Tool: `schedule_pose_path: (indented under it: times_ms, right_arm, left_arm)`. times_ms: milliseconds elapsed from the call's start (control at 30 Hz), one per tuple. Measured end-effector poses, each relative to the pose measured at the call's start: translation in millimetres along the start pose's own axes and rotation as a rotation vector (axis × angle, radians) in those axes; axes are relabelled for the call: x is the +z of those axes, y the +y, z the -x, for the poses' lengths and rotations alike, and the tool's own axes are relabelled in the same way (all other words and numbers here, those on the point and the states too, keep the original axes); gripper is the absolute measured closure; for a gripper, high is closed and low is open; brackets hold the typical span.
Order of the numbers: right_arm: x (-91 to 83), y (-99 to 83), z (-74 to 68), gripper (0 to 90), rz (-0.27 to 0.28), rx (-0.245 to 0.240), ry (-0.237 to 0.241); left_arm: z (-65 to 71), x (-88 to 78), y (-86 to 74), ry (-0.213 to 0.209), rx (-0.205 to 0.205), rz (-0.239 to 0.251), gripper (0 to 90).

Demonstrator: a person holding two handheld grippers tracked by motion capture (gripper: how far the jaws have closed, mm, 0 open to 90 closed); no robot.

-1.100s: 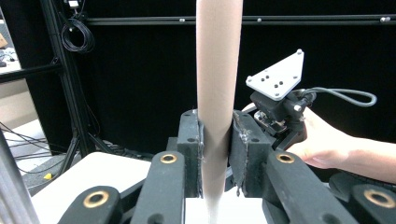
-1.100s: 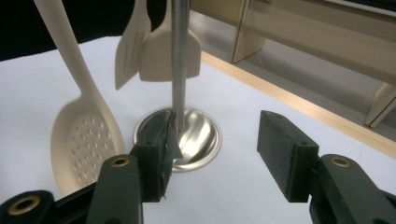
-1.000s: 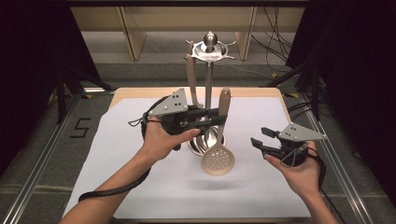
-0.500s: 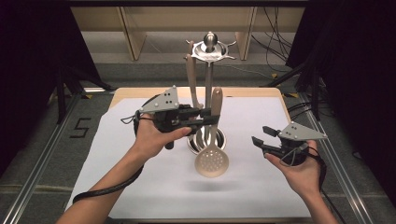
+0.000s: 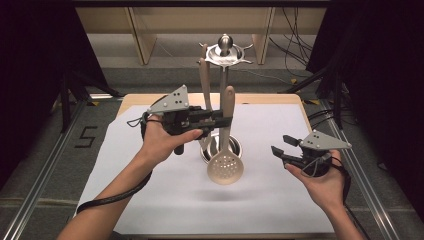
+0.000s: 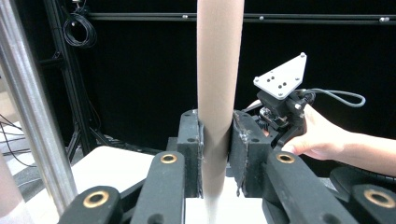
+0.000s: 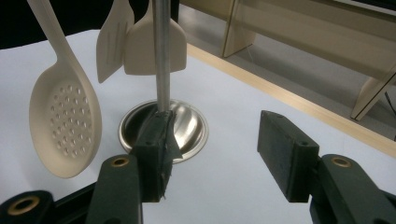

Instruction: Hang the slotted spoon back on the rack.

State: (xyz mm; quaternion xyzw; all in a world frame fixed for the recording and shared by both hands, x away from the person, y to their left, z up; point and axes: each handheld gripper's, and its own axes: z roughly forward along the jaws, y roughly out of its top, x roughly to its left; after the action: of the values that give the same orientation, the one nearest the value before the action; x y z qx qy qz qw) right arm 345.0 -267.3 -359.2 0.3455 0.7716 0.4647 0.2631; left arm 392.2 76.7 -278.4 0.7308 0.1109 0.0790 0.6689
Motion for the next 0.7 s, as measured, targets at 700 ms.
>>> schedule_pose_path:
  times_ms: [700]
  right_arm:
    - [1.0,0.8,-0.9,45.5,-0.018,-0.006,0.011]
  left_arm:
    - [-8.8,-0.5,6.2,-0.005,0.001,-0.007,74.5]
